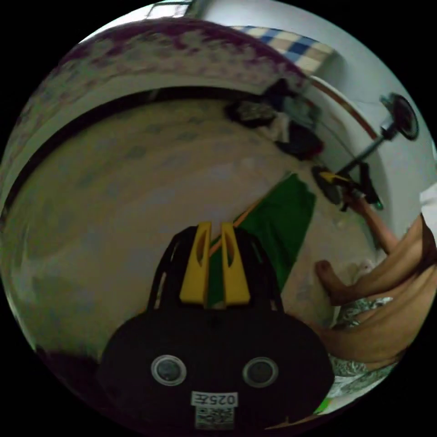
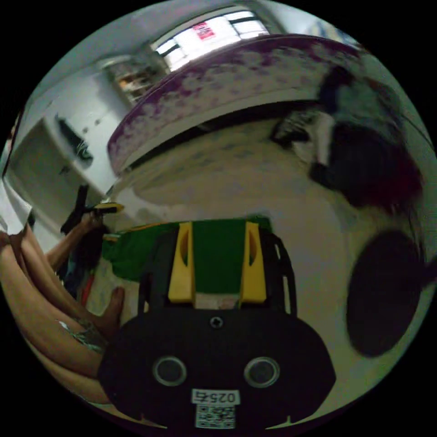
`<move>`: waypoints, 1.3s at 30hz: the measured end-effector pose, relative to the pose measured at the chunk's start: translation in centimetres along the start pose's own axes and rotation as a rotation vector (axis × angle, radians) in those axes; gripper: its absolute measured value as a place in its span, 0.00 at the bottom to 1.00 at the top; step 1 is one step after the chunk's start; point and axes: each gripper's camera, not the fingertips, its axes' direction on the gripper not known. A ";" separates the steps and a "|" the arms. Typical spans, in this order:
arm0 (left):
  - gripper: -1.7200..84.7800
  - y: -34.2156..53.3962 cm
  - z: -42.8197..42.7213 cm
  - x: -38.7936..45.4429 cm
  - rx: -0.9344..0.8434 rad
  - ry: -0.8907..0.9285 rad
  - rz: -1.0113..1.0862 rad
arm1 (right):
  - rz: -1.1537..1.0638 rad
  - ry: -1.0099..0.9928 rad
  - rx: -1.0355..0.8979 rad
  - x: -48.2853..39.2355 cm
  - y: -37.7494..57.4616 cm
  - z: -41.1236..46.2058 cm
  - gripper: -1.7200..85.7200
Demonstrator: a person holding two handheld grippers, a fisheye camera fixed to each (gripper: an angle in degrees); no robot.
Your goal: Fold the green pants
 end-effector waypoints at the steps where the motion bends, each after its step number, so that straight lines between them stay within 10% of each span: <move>1: 0.03 -1.4 0.7 1.4 0.005 0.033 0.053 | 0.050 0.006 0.000 1.5 0.8 -0.9 0.20; 8: 0.08 -16.3 15.2 18.7 -0.209 0.175 0.541 | 0.406 -0.031 -0.027 13.7 5.7 -5.8 0.20; 14: 0.11 -19.3 24.3 22.8 -0.539 0.120 0.528 | 0.460 -0.045 0.033 18.6 4.6 -7.5 0.21; 26: 0.08 -23.4 19.0 25.8 -0.470 0.271 0.444 | 0.609 -0.288 0.136 25.0 6.7 -5.3 0.13; 39: 0.00 -38.0 10.5 38.8 -0.429 0.349 0.549 | 0.443 0.081 0.077 30.1 8.5 -3.6 0.05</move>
